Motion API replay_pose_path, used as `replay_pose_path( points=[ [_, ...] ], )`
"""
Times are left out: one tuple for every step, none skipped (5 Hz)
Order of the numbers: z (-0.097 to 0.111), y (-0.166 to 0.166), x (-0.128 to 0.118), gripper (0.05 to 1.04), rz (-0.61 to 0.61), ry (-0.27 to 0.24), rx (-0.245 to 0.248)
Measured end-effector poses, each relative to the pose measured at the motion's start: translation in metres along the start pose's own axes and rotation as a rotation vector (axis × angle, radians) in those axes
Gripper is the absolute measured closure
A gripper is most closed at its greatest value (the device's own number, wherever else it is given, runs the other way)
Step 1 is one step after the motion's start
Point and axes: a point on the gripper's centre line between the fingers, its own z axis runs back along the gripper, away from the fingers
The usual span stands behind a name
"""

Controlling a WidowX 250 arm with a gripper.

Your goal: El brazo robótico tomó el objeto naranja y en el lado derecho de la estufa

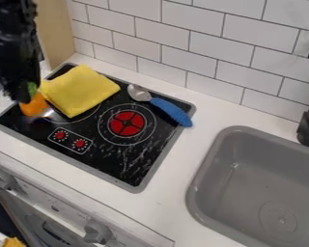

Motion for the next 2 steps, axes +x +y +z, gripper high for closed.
replay_pose_path(
  points=[
    [0.022, 0.005, -0.025, 0.497, -0.068, 0.049, -0.036],
    [0.039, 0.008, -0.062, 0.497, -0.165, 0.066, -0.063]
  ],
)
